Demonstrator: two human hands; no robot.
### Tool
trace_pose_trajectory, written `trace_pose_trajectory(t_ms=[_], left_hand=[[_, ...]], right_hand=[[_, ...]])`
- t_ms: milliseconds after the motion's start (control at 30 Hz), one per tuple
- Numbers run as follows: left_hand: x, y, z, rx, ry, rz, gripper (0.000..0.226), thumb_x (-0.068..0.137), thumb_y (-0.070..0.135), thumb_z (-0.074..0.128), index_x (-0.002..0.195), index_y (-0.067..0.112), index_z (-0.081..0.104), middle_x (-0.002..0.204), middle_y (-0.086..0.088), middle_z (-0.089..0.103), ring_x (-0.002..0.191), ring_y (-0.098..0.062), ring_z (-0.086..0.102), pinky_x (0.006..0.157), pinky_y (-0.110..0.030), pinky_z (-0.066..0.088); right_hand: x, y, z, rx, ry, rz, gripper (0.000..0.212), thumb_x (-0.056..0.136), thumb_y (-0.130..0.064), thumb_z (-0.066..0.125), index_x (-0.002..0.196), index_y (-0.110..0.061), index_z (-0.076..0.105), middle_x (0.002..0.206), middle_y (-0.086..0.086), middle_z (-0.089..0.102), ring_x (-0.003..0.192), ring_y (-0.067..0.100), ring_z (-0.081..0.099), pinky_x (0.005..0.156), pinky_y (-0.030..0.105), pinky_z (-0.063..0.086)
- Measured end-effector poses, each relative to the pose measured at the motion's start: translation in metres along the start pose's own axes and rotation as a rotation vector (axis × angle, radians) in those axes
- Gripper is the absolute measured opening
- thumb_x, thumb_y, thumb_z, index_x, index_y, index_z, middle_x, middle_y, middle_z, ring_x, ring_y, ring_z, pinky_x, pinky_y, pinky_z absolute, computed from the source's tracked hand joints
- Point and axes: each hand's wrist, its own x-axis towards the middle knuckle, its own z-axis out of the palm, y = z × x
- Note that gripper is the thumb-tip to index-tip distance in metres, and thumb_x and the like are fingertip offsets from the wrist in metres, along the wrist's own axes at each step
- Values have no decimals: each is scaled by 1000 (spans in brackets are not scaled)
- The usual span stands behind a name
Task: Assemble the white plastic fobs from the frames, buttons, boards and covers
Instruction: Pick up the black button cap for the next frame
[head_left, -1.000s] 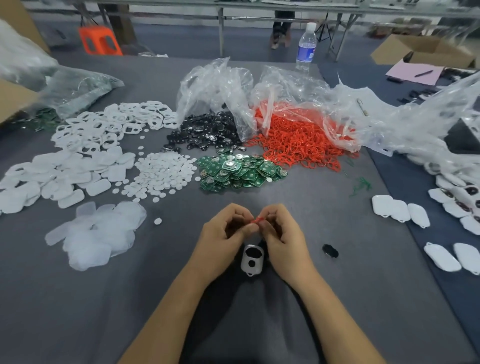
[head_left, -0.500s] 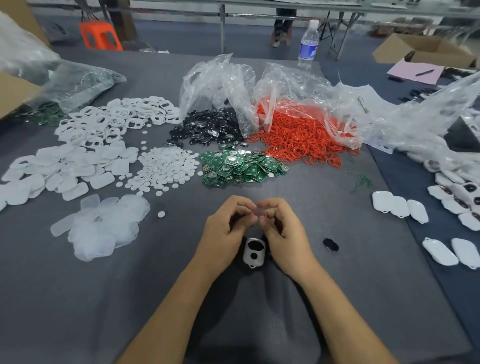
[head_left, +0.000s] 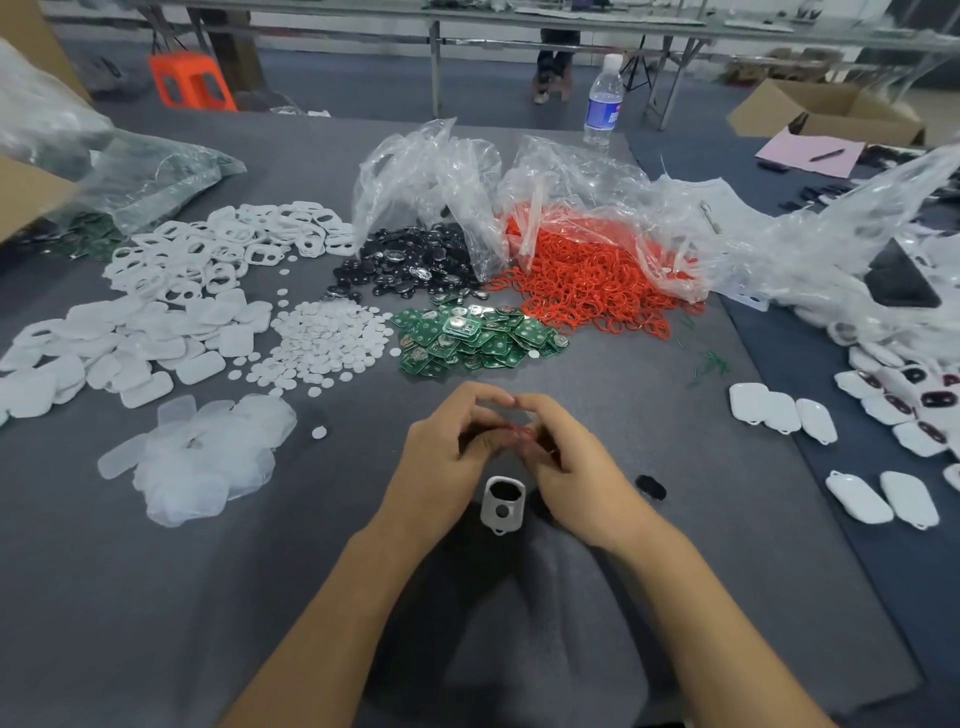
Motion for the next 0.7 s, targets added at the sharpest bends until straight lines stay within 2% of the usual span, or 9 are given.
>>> trace_pose_trajectory(t_ms=[100,200,333,400,500,600,700], left_hand=[[-2,8,9,-169,94,-147,30,91,13,77,112,28,63,96,4,79,94,-14,76,85,-25,58],[-8,14,12,-370,105,-252,17,93,8,74,108,13,69,100,-5,79,95,-17,76,83,-26,59],[-18,18,5,-330,53,-230,15,90,7,76,103,14,77,97,0,80,92,-8,74,80,-17,54],[-19,18,2,-262,65,-210,16,90,6,76,102,17,78,96,3,80,92,-9,75,82,-20,56],[-20,16,0,-117,72,-178,14,91,12,77,92,26,78,88,3,78,88,-16,75,85,-35,59],[-20,15,-3,-73,62,-170,16,93,13,75,90,28,77,86,6,77,85,-13,74,82,-32,59],[-18,17,-8,-134,9,-179,13,94,13,73,92,25,78,88,3,78,87,-13,75,85,-33,60]], right_hand=[[-6,-10,8,205,155,-15,50,94,14,48,120,-27,62,75,-9,58,69,4,51,66,18,43],[-10,-21,19,336,281,-8,31,95,11,55,101,-17,65,80,11,64,74,12,58,69,23,48],[-15,-25,25,509,389,63,15,92,8,63,93,-8,61,75,4,66,70,7,61,67,16,49],[-18,-25,27,590,404,94,8,92,2,65,93,-4,62,74,0,69,71,7,64,68,16,51],[-21,-24,30,571,419,95,5,92,0,66,95,-3,64,73,-8,68,70,2,62,66,14,49],[-25,-25,26,460,352,69,11,93,-1,66,92,-11,66,75,-2,69,69,4,62,65,14,49],[-27,-26,18,386,293,38,13,93,-3,67,93,-15,69,78,4,72,70,8,65,67,17,51]])
